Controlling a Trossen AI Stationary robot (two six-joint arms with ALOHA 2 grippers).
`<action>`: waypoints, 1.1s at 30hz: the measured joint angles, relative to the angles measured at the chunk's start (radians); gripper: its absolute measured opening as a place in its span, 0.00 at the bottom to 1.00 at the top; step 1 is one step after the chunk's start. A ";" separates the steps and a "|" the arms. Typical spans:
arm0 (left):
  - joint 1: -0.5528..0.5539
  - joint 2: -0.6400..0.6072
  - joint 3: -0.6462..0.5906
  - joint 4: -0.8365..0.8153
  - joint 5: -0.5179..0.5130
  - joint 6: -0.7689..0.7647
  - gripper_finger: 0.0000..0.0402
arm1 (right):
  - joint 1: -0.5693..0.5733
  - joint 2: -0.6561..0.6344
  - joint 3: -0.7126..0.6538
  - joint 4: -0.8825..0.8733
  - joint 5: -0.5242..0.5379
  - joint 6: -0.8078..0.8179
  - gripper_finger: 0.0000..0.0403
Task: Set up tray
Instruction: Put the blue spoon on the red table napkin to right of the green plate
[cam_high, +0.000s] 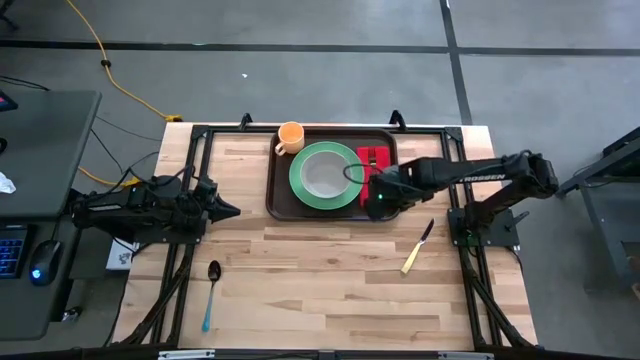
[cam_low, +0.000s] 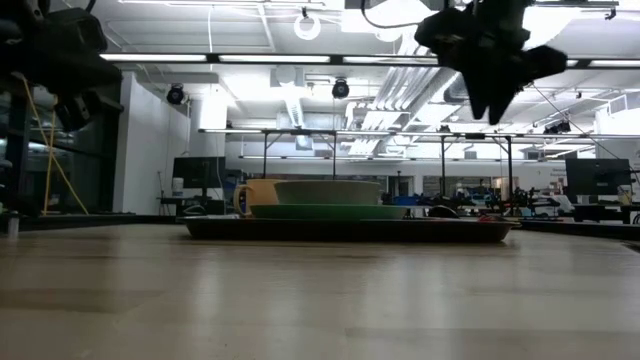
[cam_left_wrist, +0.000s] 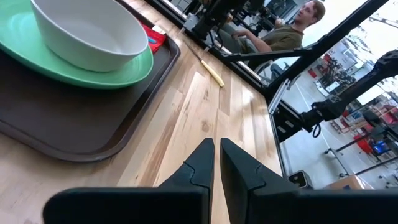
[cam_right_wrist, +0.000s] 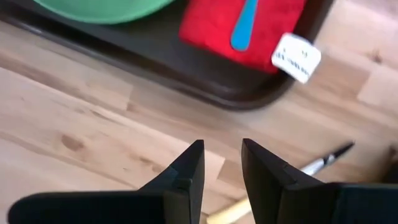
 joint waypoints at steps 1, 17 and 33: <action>0.000 0.000 0.000 -0.006 0.000 0.000 0.14 | 0.015 0.000 0.000 -0.012 0.000 0.020 0.21; 0.000 0.000 0.000 -0.067 0.000 0.003 0.14 | 0.219 0.000 0.000 -0.070 -0.015 0.318 0.21; 0.000 0.000 0.000 -0.103 -0.001 0.003 0.14 | 0.345 0.000 -0.002 -0.211 -0.098 0.625 0.21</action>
